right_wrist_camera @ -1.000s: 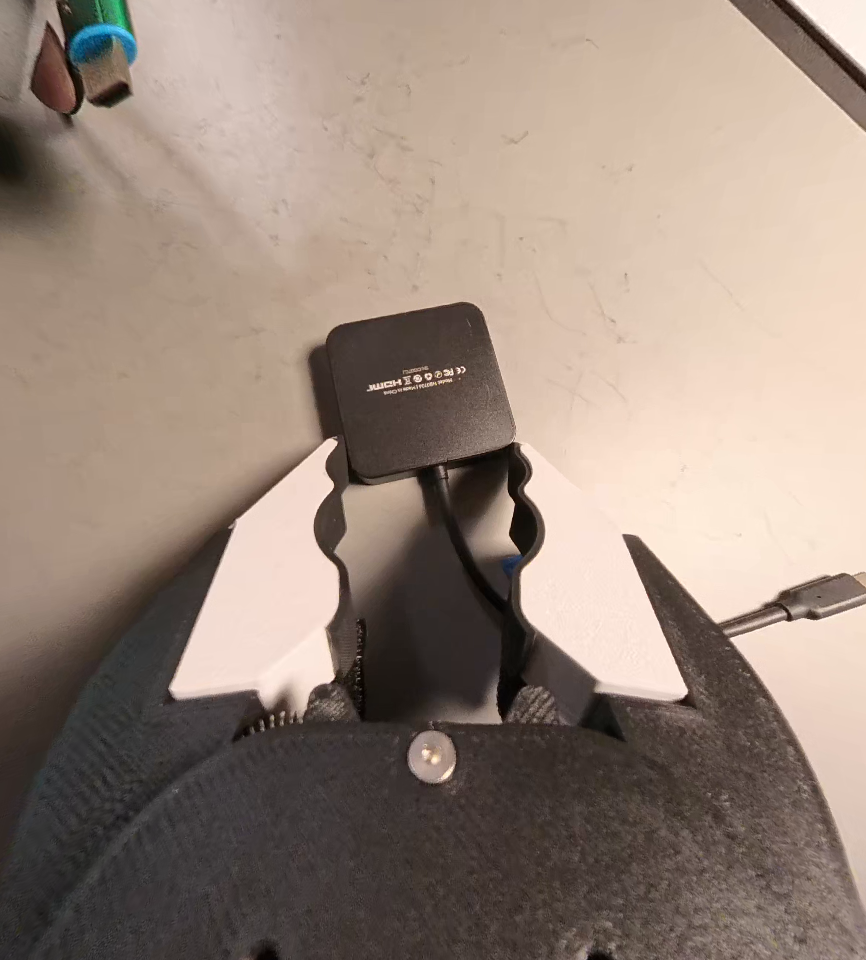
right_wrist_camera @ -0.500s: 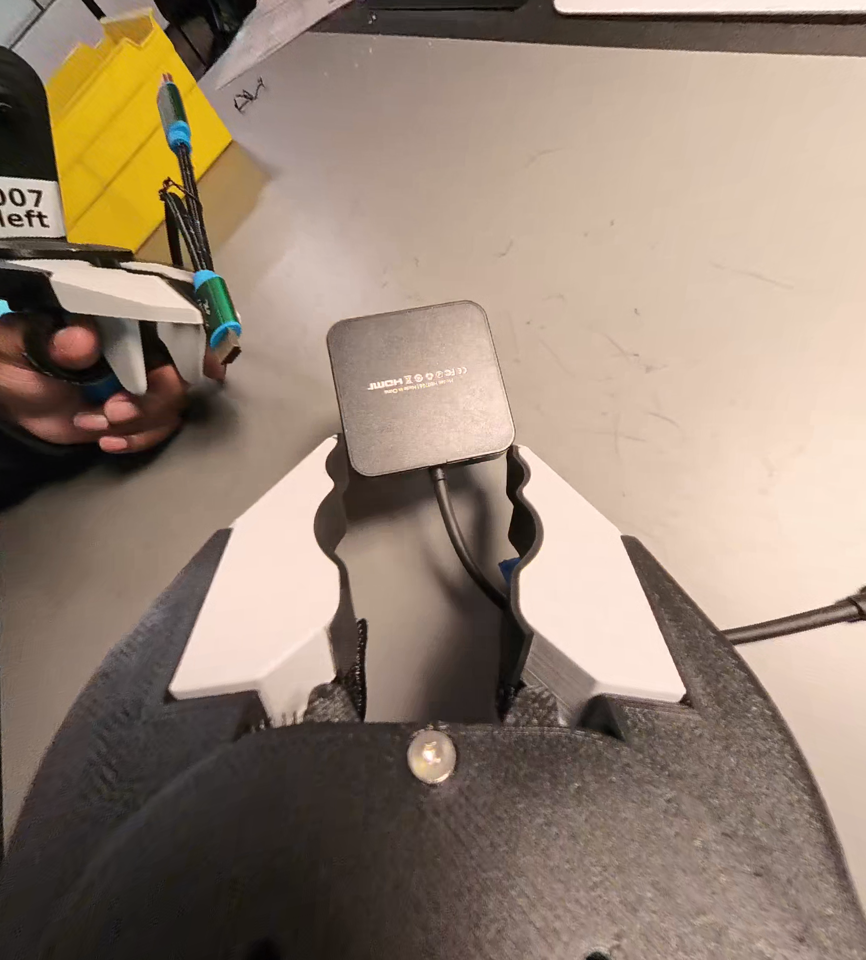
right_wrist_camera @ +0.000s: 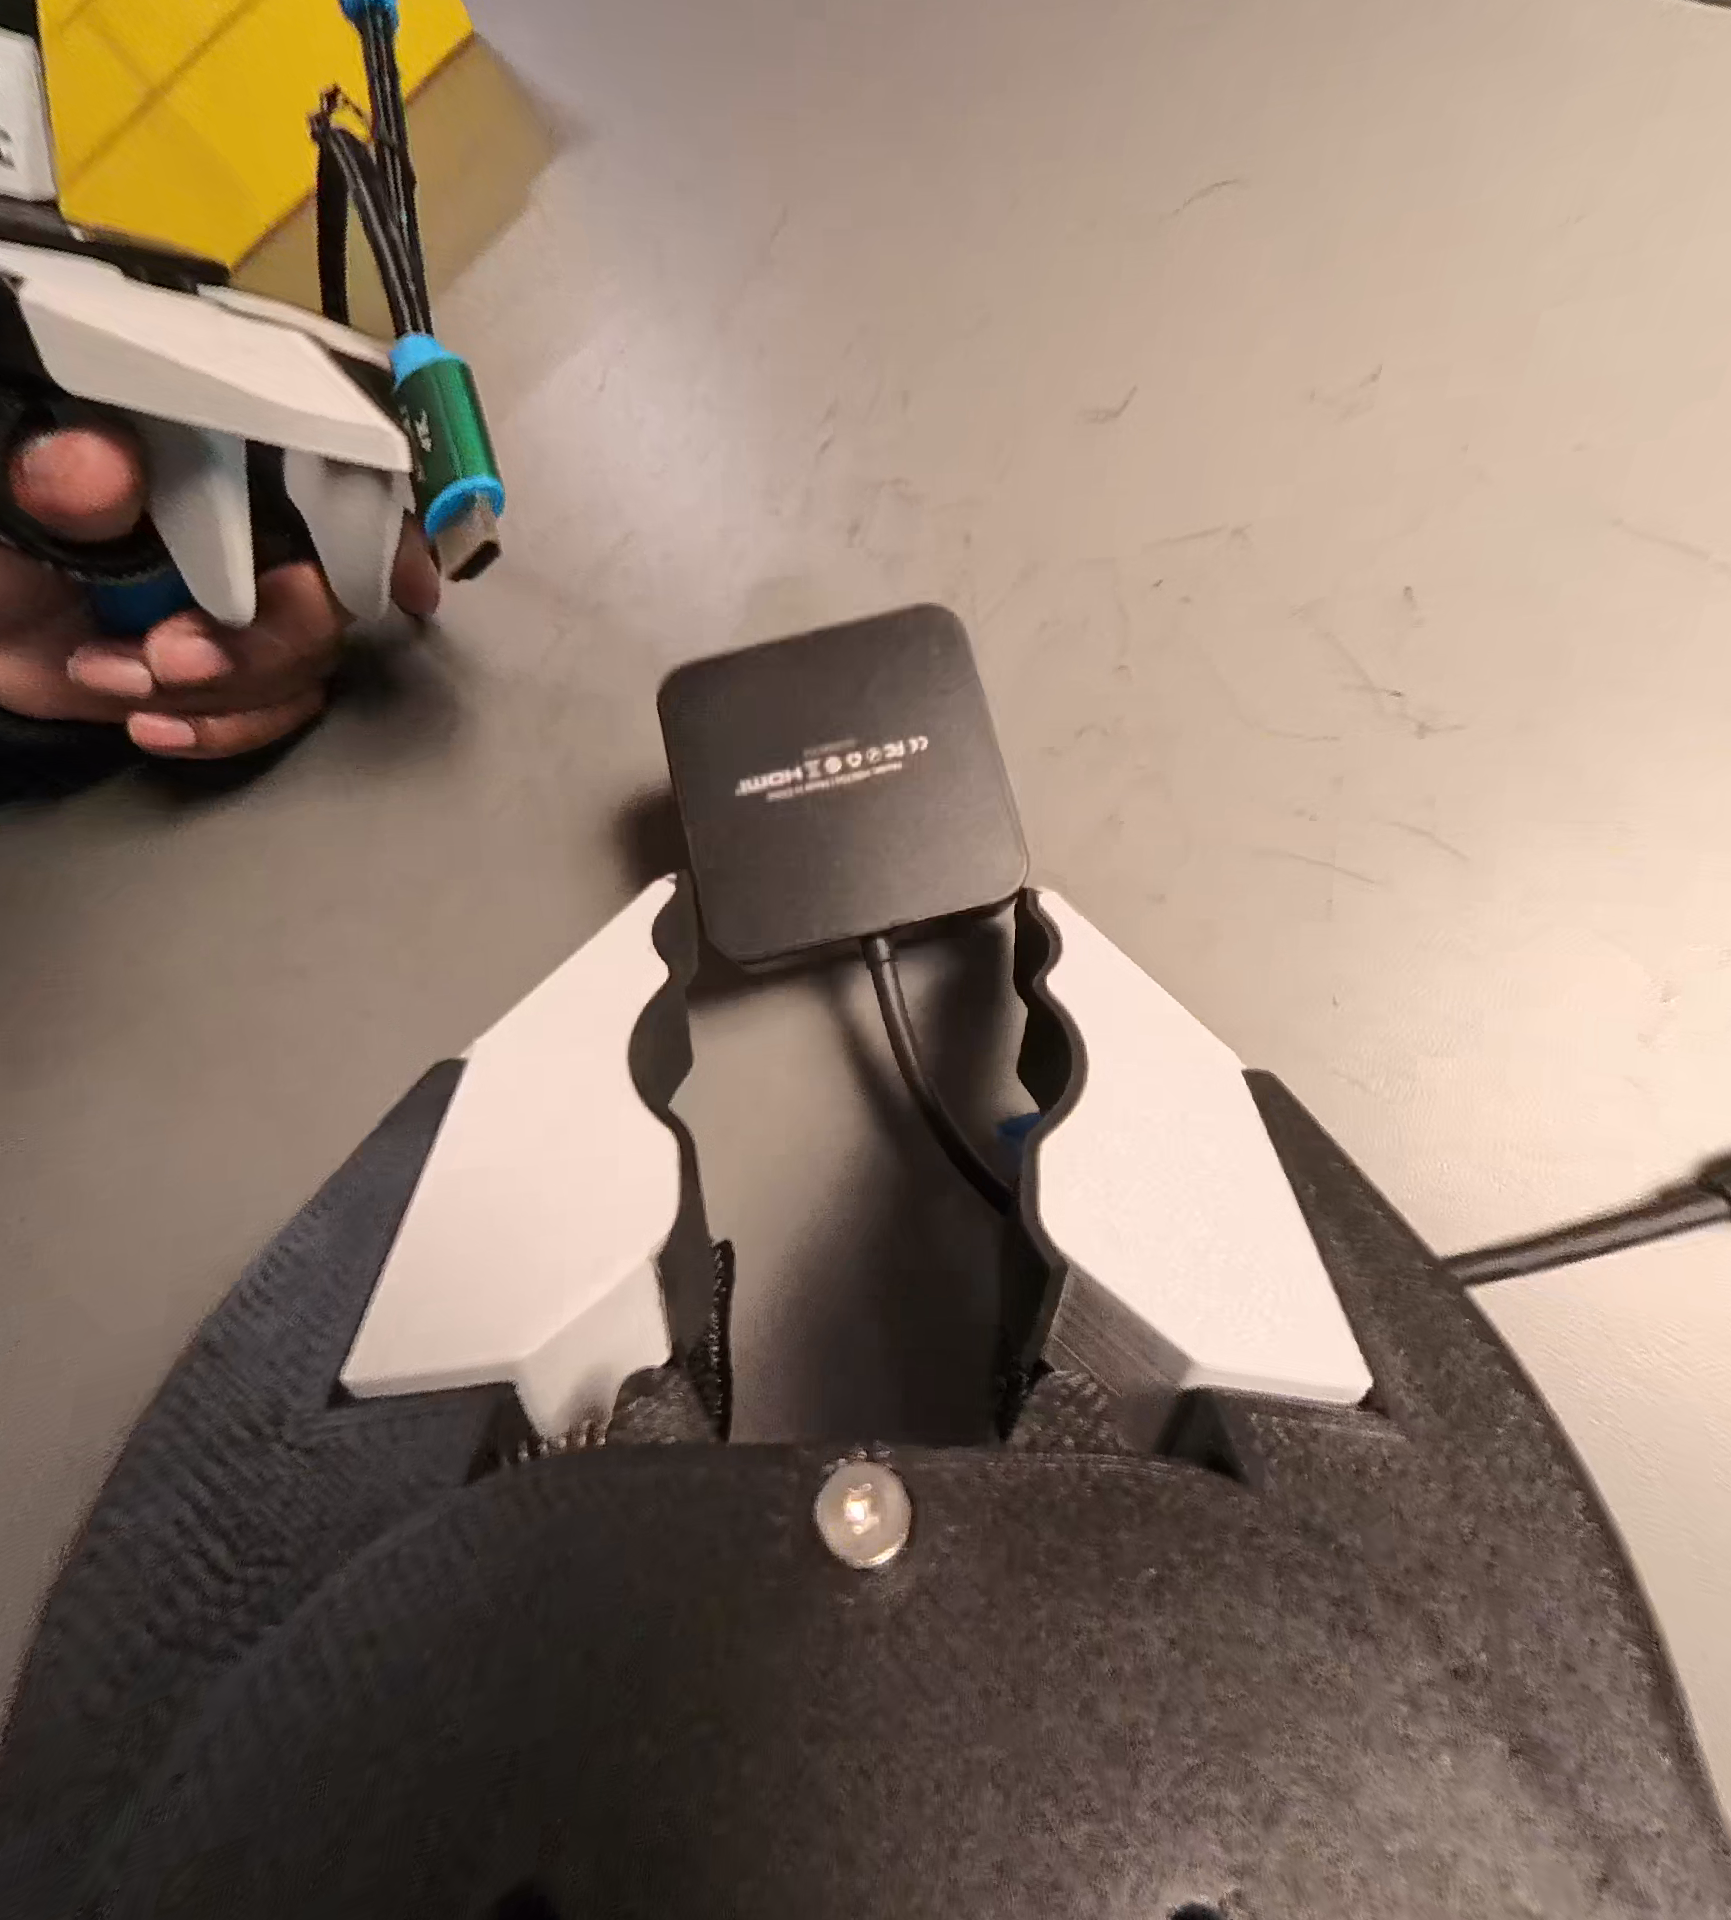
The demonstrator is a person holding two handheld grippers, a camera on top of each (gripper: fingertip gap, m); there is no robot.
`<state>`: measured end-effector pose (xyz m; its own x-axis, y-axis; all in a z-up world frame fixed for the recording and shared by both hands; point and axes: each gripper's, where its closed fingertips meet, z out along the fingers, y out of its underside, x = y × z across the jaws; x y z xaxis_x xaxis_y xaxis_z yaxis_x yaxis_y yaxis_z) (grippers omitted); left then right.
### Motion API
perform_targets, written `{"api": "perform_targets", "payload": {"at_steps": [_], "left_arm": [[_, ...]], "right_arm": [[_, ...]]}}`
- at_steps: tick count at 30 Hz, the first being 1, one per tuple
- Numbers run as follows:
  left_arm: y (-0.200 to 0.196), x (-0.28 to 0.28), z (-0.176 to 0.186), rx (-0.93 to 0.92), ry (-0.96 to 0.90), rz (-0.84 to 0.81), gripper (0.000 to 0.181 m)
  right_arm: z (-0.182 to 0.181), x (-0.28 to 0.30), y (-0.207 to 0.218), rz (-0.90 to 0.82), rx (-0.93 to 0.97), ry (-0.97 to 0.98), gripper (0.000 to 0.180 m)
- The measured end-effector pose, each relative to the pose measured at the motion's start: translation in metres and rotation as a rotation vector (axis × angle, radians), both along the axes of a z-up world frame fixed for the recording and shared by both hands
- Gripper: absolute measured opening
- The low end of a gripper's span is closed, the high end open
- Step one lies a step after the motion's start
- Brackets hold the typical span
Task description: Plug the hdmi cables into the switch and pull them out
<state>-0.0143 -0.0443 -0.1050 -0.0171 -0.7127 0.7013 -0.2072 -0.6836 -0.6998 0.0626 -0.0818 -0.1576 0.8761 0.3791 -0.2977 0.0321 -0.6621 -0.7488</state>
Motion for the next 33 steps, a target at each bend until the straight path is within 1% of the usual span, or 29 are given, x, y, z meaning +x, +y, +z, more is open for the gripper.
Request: {"api": "perform_targets", "payload": {"at_steps": [2, 5, 8, 10, 12, 13, 14, 15, 17, 19, 21, 24, 26, 28, 33], "left_arm": [[0.000, 0.000, 0.000, 0.001, 0.000, 0.000, 0.014], [0.000, 0.000, 0.000, 0.003, 0.000, 0.001, 0.014], [0.000, 0.000, 0.000, 0.008, 0.002, 0.001, 0.014], [0.000, 0.001, 0.000, 0.011, 0.005, -0.001, 0.014], [-0.001, 0.001, -0.001, 0.018, 0.009, -0.004, 0.014], [-0.002, 0.001, -0.001, 0.023, 0.011, -0.006, 0.014], [-0.002, 0.001, -0.001, 0.029, 0.012, -0.007, 0.014], [-0.001, 0.001, -0.001, 0.038, 0.014, -0.007, 0.014], [0.001, 0.000, 0.001, 0.067, 0.017, -0.004, 0.014], [0.005, -0.002, 0.003, 0.103, 0.024, -0.004, 0.014], [0.009, -0.005, 0.005, 0.151, 0.033, -0.010, 0.014], [0.016, -0.011, 0.007, 0.260, 0.059, -0.018, 0.014], [0.017, -0.015, 0.006, 0.341, 0.081, -0.041, 0.013], [0.018, -0.019, 0.007, 0.421, 0.094, -0.061, 0.013], [0.009, -0.026, 0.008, 0.552, 0.107, -0.153, 0.013]], "right_arm": [[-0.001, -0.004, -0.004, 0.044, 0.004, -0.022, 0.064], [0.002, -0.004, -0.005, 0.063, 0.033, -0.064, 0.074], [-0.002, -0.004, 0.000, 0.074, 0.055, -0.164, 0.085], [-0.013, -0.007, -0.001, 0.103, 0.032, -0.238, 0.091], [-0.021, -0.005, 0.001, 0.110, 0.028, -0.326, 0.086], [-0.020, -0.007, 0.002, 0.115, 0.038, -0.337, 0.079], [-0.020, -0.010, 0.002, 0.123, 0.047, -0.337, 0.067], [-0.019, -0.011, 0.003, 0.136, 0.071, -0.355, 0.067], [-0.015, -0.017, 0.005, 0.186, 0.161, -0.429, 0.067], [-0.008, -0.028, 0.005, 0.268, 0.298, -0.556, 0.067], [0.000, -0.041, 0.005, 0.365, 0.467, -0.743, 0.067], [0.011, -0.052, 0.009, 0.431, 0.675, -1.031, 0.067], [0.016, -0.061, 0.007, 0.478, 0.791, -1.168, 0.067], [0.019, -0.066, 0.007, 0.496, 0.859, -1.258, 0.067], [0.021, -0.070, 0.007, 0.508, 0.917, -1.341, 0.067]]}}
